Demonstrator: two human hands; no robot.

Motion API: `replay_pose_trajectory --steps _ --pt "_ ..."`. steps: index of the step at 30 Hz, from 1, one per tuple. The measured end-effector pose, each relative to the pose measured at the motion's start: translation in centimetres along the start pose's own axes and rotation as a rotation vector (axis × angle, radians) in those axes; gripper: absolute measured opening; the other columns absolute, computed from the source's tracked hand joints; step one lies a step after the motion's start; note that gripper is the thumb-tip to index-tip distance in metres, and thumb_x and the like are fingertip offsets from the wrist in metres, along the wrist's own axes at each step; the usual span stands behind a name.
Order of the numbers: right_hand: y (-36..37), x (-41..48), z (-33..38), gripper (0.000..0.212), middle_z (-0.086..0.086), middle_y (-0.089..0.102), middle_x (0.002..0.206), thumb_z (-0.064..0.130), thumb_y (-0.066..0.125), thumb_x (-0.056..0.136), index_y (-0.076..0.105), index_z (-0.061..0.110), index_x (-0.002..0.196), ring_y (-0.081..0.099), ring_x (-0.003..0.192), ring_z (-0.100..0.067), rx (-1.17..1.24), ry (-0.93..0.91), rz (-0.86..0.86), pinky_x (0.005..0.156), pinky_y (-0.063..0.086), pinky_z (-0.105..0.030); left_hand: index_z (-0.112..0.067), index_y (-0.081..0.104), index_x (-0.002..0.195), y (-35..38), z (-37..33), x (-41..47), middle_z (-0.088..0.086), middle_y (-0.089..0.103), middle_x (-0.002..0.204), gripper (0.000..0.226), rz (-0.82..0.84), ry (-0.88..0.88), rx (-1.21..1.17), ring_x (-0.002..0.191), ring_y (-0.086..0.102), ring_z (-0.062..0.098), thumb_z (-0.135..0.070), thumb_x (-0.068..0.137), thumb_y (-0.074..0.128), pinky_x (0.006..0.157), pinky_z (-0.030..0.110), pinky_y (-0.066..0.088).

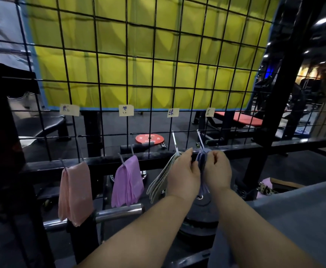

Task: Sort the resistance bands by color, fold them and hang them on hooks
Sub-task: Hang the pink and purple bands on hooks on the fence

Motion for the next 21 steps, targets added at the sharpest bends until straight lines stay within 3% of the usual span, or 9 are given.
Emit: replay_pose_trajectory --steps 3,7,11,13,17,21 --pt "-0.5 0.3 -0.1 0.016 0.000 0.056 0.078 0.019 0.045 0.100 0.051 0.013 0.087 0.048 0.065 -0.009 0.060 0.036 -0.007 0.054 0.034 -0.023 -0.023 0.047 0.140 0.7 -1.3 -0.4 -0.007 0.059 0.120 0.041 0.042 -0.048 -0.023 0.111 0.056 0.012 -0.016 0.099 0.046 0.084 0.014 0.035" --pt "-0.9 1.1 -0.6 0.015 0.003 0.055 0.074 0.021 0.046 0.100 0.054 0.010 0.092 0.048 0.065 -0.012 0.114 0.061 -0.010 0.056 0.036 -0.026 -0.024 0.030 0.151 1.6 -2.0 0.1 -0.004 0.042 0.148 0.052 0.095 -0.080 -0.048 0.133 0.042 0.011 -0.020 0.101 0.043 0.101 0.019 0.033" --pt "-0.8 2.3 -0.8 0.012 0.005 0.058 0.083 0.025 0.049 0.099 0.055 0.016 0.096 0.052 0.072 -0.008 0.057 0.077 0.044 0.058 0.036 -0.023 -0.019 0.020 0.154 2.3 -1.4 1.4 -0.001 0.028 0.158 0.056 0.143 -0.193 -0.103 0.143 0.028 0.014 -0.022 0.103 0.041 0.109 0.022 0.027" --pt "-0.5 2.6 -1.0 0.014 0.004 0.061 0.090 0.029 0.050 0.099 0.057 0.018 0.100 0.052 0.076 -0.004 0.032 0.106 0.105 0.059 0.036 -0.023 -0.018 0.022 0.154 2.6 -1.0 1.9 0.000 0.029 0.157 0.056 0.138 -0.234 -0.118 0.143 0.029 0.015 -0.023 0.102 0.042 0.110 0.025 0.028" --pt "0.1 2.9 -1.6 0.016 0.004 0.061 0.098 0.037 0.051 0.098 0.054 0.024 0.106 0.057 0.087 -0.012 0.080 0.205 0.228 0.068 0.042 -0.030 -0.017 0.026 0.153 3.1 -0.2 2.5 0.002 0.035 0.154 0.056 0.104 -0.243 -0.141 0.140 0.034 0.016 -0.024 0.101 0.046 0.114 0.030 0.032" --pt "0.8 2.8 -2.0 0.029 0.000 0.061 0.107 0.041 0.049 0.099 0.050 0.018 0.117 0.059 0.099 -0.019 0.209 0.290 0.314 0.081 0.049 -0.036 -0.020 0.029 0.152 4.0 -0.3 3.2 -0.001 0.040 0.150 0.052 0.125 -0.266 -0.165 0.132 0.043 0.014 -0.029 0.102 0.043 0.104 0.026 0.039"
Point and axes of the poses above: each hand's wrist, its own x-axis towards the middle knuckle, its own y-axis out of the palm, z = x × y, the point moved 4 cm from there along x, towards the middle knuckle
